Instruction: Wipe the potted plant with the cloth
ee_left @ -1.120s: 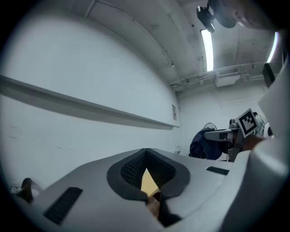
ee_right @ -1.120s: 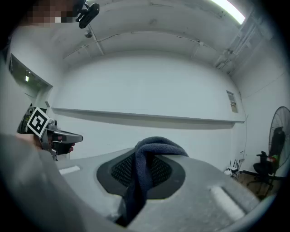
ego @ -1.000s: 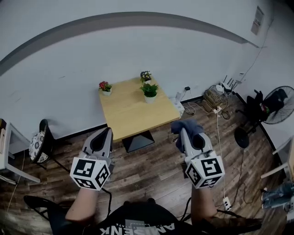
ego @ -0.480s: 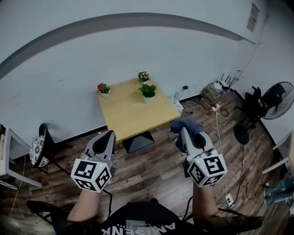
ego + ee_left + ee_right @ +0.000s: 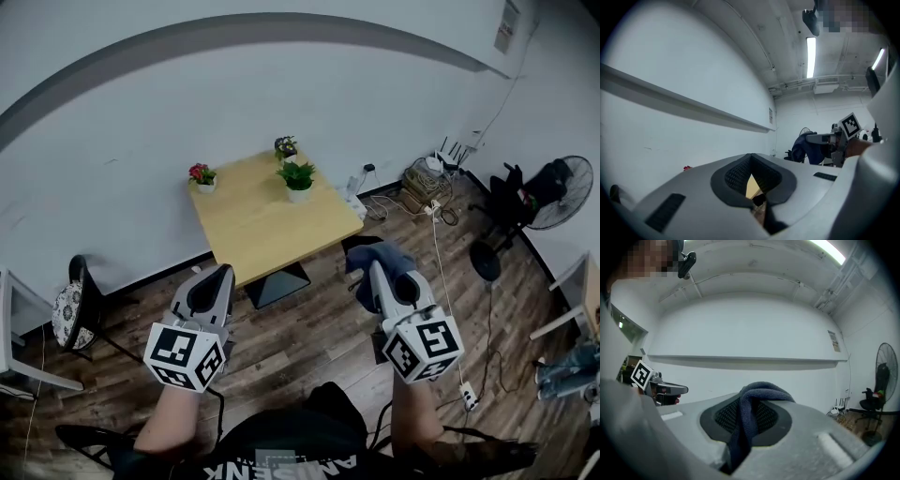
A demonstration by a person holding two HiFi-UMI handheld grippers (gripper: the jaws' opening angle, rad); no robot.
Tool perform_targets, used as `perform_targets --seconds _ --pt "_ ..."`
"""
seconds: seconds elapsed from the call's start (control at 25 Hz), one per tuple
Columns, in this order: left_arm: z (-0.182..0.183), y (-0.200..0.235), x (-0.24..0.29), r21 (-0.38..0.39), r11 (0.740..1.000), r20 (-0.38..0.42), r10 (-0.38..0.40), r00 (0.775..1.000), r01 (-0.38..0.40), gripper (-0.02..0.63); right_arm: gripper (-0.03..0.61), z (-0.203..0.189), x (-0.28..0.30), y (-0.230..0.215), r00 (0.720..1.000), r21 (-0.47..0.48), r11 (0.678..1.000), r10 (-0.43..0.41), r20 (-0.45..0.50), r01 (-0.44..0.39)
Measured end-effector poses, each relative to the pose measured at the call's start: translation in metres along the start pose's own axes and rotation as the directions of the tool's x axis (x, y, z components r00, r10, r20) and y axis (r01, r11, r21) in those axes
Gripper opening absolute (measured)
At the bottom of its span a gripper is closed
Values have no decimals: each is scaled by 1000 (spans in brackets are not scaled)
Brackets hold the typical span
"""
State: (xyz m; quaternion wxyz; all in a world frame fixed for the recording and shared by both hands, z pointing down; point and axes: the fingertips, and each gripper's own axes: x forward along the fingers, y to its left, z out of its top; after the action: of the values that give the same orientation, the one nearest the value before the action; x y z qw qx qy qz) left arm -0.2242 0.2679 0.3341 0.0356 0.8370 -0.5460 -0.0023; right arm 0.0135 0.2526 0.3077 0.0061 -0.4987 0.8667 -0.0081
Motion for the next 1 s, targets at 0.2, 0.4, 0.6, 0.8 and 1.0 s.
perform_targets --seconds 0.2,0.4,0.6,0.8,1.0 --pt "-4 9 21 -10 1000 -12 14 1000 -14 2 44 -2 20 -13 1000 -1 1000 16 7 -16" --pt "-4 28 69 -1 997 -8 78 997 -78 2 44 -5 70 -44 997 -6 997 79 18 -79" --pt "0 35 132 -18 992 -1 127 992 -127 2 44 -9 124 -95 992 -13 992 128 10 -128" --pt "-1 40 198 -46 984 -50 171 984 -173 2 44 -8 174 -141 979 -30 978 205 -2 -205" --pt "-3 42 251 -37 978 -68 201 977 -204 2 44 -15 213 -183 972 -5 972 234 -19 -234"
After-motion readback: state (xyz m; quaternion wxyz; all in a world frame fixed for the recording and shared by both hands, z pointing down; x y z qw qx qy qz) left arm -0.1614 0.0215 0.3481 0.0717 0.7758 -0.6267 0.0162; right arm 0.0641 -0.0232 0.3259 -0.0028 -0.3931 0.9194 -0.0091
